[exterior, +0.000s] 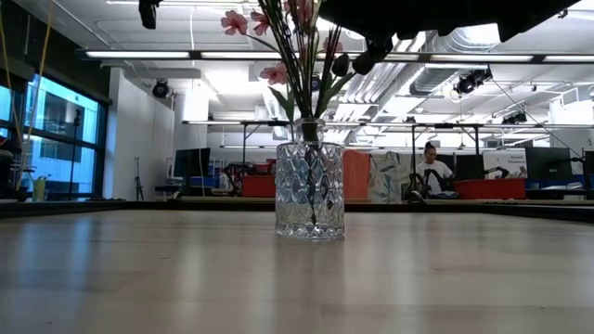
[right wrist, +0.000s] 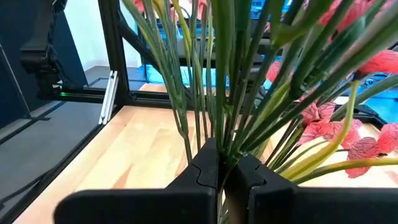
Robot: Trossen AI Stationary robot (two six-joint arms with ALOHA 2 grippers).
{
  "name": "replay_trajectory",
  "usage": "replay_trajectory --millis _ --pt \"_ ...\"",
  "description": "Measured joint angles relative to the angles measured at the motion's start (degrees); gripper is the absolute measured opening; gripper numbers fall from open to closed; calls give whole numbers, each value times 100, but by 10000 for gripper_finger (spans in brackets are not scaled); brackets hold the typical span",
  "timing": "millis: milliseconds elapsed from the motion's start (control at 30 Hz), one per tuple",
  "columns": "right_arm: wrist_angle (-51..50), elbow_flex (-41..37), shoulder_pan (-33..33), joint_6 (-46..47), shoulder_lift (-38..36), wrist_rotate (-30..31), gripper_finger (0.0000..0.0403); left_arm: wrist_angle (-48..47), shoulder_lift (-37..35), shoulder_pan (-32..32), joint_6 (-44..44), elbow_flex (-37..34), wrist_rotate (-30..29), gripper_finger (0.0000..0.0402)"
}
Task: Sort flowers into vase by color
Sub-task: Put the pink flower into the transparent vase
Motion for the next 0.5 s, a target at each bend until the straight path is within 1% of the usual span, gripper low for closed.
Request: replay_trajectory --millis 133,233,333,500 --pt "2 0 -25 328 0 -1 5 -3 -24 0 0 0 -19 130" --pt "-9 0 -40 656 0 3 27 -3 -24 0 0 0 -17 130" --pt "-26 0 -48 854 0 52 68 -3 -24 0 0 0 -17 130" --pt "-46 0 -48 1267 0 46 155 -3 -24 0 62 0 -17 130"
